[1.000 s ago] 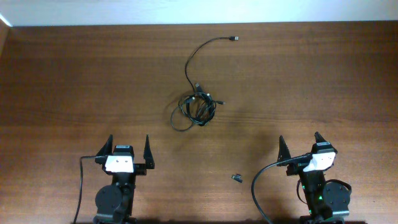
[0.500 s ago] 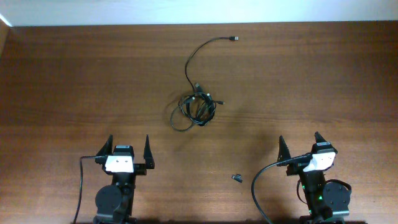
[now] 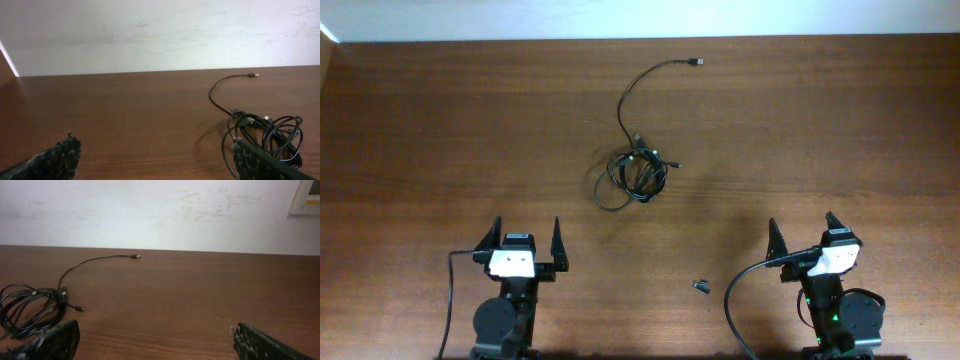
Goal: Untangle cables
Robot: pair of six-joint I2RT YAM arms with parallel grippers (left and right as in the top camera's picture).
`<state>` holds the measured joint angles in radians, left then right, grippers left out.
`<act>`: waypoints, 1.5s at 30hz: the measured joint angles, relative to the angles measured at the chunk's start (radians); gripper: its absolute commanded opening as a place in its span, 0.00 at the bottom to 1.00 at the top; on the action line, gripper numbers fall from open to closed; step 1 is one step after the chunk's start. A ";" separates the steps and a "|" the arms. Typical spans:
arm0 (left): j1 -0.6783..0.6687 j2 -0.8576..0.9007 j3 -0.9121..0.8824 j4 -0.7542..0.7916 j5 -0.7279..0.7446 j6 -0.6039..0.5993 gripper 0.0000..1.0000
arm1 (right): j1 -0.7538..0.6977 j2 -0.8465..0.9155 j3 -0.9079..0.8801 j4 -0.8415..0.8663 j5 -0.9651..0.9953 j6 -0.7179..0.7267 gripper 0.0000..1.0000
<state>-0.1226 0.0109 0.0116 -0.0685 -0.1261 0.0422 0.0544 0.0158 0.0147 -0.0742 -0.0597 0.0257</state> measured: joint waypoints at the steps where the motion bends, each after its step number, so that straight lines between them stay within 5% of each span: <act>1: 0.000 0.000 0.000 0.000 0.000 0.000 0.99 | 0.000 0.000 0.000 0.000 0.000 0.000 0.99; 16: 0.000 0.000 0.000 -0.003 0.000 0.000 0.99 | 0.000 0.000 0.000 0.000 0.000 0.000 0.99; 25: 0.000 0.106 0.244 -0.304 0.010 0.000 0.99 | 0.000 0.000 0.000 0.000 0.001 0.000 0.99; 35: 0.000 0.735 0.715 -0.399 0.081 0.008 0.99 | 0.000 -0.002 0.000 0.000 0.008 0.001 0.99; 45: 0.000 1.514 1.509 -0.861 0.196 0.088 0.99 | 0.000 -0.002 -0.001 0.000 0.011 0.000 0.99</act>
<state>-0.1226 1.5253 1.5211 -0.9298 0.0696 0.1303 0.0544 0.0139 0.0139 -0.0742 -0.0490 0.0254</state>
